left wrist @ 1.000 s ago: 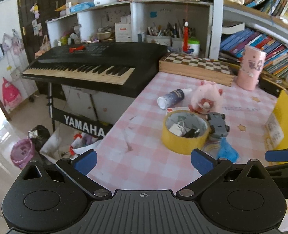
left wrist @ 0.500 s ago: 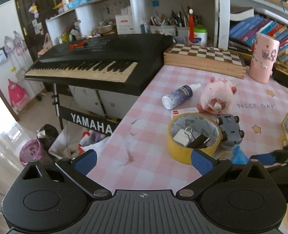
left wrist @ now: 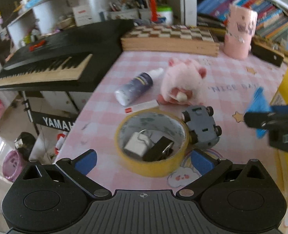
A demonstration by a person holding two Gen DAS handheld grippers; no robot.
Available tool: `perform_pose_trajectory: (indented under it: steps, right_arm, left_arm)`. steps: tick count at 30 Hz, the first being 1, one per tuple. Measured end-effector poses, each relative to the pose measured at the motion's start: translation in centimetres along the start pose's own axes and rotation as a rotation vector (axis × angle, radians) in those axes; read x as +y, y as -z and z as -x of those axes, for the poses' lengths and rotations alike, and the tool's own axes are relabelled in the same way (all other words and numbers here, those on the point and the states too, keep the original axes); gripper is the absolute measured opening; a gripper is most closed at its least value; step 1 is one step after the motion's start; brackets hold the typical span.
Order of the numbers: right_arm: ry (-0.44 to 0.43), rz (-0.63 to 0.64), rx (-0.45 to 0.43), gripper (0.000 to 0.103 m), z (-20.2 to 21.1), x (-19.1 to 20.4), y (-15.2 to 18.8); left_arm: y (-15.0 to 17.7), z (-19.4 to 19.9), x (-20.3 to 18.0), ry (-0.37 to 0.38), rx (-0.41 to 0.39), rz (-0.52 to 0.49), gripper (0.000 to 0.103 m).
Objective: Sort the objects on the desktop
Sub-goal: 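Grasp the blue bag with the right tool while the left tool grasps the tape roll, then carry the tape roll and blue bag toward the yellow box with both tools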
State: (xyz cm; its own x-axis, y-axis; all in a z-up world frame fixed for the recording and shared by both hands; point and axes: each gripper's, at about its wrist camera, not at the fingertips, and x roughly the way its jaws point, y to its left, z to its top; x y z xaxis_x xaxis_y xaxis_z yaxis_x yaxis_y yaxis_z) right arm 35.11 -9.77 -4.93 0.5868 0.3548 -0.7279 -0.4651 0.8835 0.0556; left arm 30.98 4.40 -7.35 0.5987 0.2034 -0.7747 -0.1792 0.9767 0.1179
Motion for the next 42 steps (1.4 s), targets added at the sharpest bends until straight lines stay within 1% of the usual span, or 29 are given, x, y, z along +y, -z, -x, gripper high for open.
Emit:
perform_pose_trajectory:
  steps: [2, 4, 9, 10, 11, 14, 16, 19, 22, 25, 32, 35, 42]
  right_arm:
    - [0.002, 0.000, -0.001, 0.026, 0.1, -0.3, 0.0]
    - [0.005, -0.004, 0.006, 0.026, 0.1, -0.4, 0.0]
    - [-0.004, -0.011, 0.019, 0.026, 0.3, -0.5, 0.2]
    - [-0.005, -0.012, 0.022, 0.026, 0.3, -0.5, 0.3]
    - [-0.004, -0.013, 0.024, 0.026, 0.3, -0.4, 0.4]
    - [0.003, -0.012, 0.022, 0.026, 0.6, -0.3, 0.5]
    - [0.011, -0.013, 0.016, 0.026, 1.1, -0.1, 0.7]
    - [0.021, -0.011, 0.005, 0.026, 1.9, 0.3, 1.0]
    - [0.027, -0.018, -0.003, 0.026, 2.9, 0.8, 1.4]
    - [0.028, -0.031, -0.015, 0.026, 4.1, 1.3, 2.0]
    - [0.040, -0.045, -0.059, 0.026, 7.2, 3.3, 3.9]
    - [0.049, -0.051, -0.070, 0.026, 8.6, 4.2, 5.0]
    - [0.077, -0.075, -0.087, 0.026, 11.8, 6.6, 8.3]
  left_arm:
    - [-0.2, -0.9, -0.6, 0.005, -0.012, -0.030, 0.103]
    - [-0.4, -1.5, -0.9, -0.007, -0.025, -0.047, 0.103]
    - [-0.7, -2.9, -1.1, -0.021, -0.029, -0.058, 0.101]
    - [-0.7, -3.2, -1.2, -0.021, -0.027, -0.064, 0.099]
    - [-0.7, -3.4, -1.3, -0.018, -0.019, -0.071, 0.097]
    - [-0.6, -3.6, -1.3, -0.008, -0.020, -0.070, 0.095]
    - [-0.5, -3.1, -0.9, 0.021, -0.025, -0.057, 0.095]
    - [-0.4, -0.7, 0.2, 0.060, -0.097, 0.014, 0.095]
    - [-0.2, 1.9, 1.0, 0.080, -0.149, 0.045, 0.095]
    - [0.3, 4.5, 1.7, 0.093, -0.189, 0.056, 0.095]
    - [2.9, 9.8, 2.9, 0.113, -0.243, 0.004, 0.095]
    - [4.5, 11.3, 3.3, 0.117, -0.258, -0.019, 0.095]
    - [7.9, 14.0, 4.1, 0.154, -0.273, -0.047, 0.095]
